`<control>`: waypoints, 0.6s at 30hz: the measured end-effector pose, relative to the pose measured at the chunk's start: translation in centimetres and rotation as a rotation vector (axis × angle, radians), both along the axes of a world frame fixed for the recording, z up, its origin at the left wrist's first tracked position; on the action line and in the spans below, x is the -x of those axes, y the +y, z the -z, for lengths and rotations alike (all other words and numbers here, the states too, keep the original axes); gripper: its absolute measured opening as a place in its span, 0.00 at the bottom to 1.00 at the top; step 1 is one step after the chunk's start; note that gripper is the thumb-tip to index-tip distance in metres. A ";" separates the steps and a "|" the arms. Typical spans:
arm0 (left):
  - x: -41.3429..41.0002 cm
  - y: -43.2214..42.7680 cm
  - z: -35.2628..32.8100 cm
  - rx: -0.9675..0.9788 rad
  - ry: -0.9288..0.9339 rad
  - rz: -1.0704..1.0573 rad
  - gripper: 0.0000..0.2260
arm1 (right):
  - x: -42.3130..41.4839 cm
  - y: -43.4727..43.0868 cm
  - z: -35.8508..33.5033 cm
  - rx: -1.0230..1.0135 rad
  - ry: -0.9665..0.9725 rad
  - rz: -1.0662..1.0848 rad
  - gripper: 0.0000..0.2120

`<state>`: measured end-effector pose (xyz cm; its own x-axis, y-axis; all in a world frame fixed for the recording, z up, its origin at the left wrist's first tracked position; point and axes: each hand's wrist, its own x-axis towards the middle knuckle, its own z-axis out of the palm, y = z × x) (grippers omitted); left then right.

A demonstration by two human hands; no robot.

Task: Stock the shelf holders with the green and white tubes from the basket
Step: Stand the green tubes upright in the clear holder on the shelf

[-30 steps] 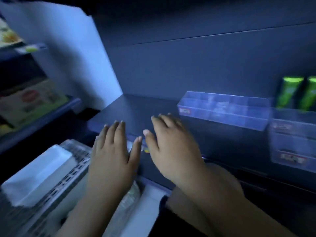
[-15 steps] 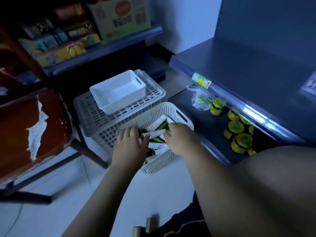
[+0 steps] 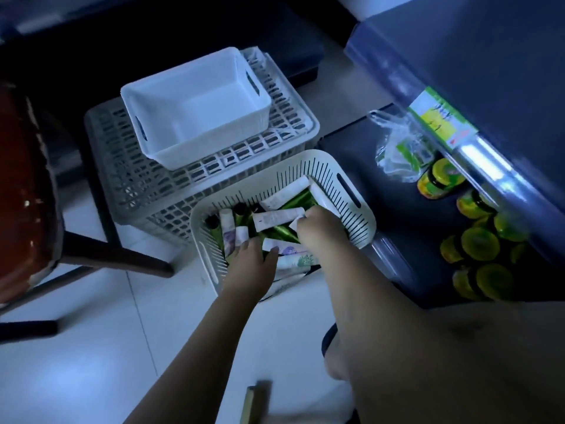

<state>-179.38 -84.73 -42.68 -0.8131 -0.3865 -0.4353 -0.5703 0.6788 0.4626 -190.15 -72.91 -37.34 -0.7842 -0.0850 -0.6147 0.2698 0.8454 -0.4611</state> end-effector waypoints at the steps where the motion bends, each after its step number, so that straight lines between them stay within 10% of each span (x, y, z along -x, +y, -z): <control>1: 1.2 0.0 0.9 0.000 -0.013 -0.002 0.20 | 1.0 0.1 0.8 -0.007 -0.024 0.036 0.09; 12: 9.0 1.1 10.0 0.244 -0.259 0.145 0.20 | 5.9 2.1 11.2 -0.148 -0.323 0.339 0.19; 18: 11.1 2.0 10.8 0.161 -0.389 -0.148 0.33 | 6.7 -0.8 14.3 -0.274 -0.326 0.408 0.26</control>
<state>-190.47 -82.69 -53.44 -0.5318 -0.5744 -0.6223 -0.7773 0.6227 0.0894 -196.86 -73.74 -51.59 -0.4870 0.3798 -0.7865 0.6892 0.7203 -0.0789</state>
